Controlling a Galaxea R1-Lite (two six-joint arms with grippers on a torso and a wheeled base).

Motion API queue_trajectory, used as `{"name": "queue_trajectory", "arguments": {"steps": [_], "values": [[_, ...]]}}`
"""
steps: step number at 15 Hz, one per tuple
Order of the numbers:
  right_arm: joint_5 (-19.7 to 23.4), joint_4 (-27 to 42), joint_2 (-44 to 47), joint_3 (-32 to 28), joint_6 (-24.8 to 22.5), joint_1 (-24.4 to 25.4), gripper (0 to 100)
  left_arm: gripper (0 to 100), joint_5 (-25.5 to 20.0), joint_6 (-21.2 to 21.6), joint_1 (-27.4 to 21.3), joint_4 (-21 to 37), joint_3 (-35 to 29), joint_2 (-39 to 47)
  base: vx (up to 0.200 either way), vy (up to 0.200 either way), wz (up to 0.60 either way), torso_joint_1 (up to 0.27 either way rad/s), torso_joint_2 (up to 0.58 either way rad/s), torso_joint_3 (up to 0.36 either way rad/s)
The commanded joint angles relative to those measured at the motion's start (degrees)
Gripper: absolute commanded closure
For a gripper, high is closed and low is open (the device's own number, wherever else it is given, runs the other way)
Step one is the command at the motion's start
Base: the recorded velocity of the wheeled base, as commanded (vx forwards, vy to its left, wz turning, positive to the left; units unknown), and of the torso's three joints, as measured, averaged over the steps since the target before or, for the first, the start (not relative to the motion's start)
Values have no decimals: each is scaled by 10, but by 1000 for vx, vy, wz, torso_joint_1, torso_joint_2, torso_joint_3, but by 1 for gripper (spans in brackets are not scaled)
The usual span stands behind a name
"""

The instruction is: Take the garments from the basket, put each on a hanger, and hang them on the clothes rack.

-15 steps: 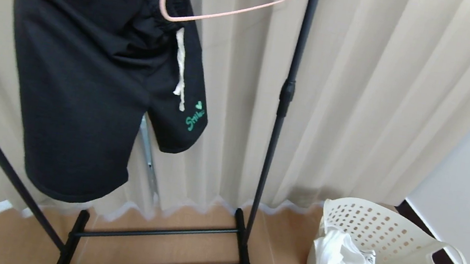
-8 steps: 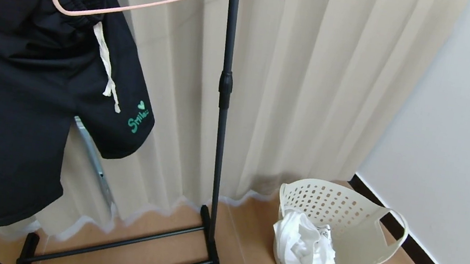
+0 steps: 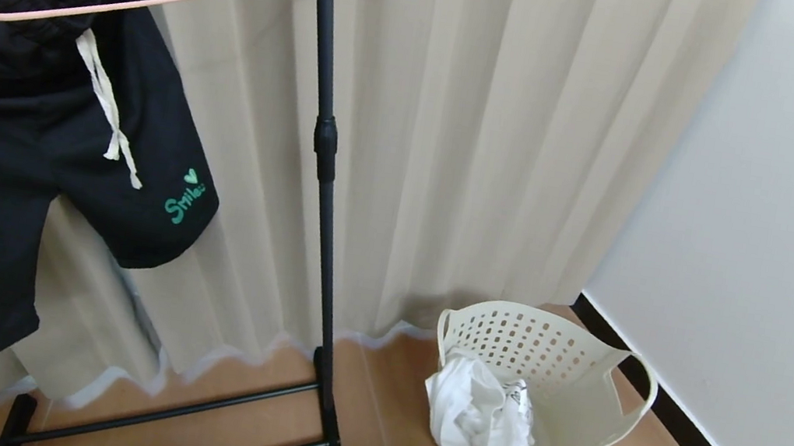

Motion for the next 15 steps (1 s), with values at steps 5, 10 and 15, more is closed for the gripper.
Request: {"name": "queue_trajectory", "arguments": {"steps": [5, 10, 15], "values": [[0, 0, 1, 0, 0, 0, 0, 0, 3, -1, 0, 0, 0, 0, 0, 0, 0, 0, 0, 0], [-1, -1, 1, 0, 0, 0, 0, 0, 5, -2, 0, 1, 0, 1, 0, 0, 0, 0, 0, 0], [-2, -3, 1, 1, -1, 0, 0, 0, 7, -3, 0, 1, 0, 1, 0, 0, 0, 1, 2, -123]]}}
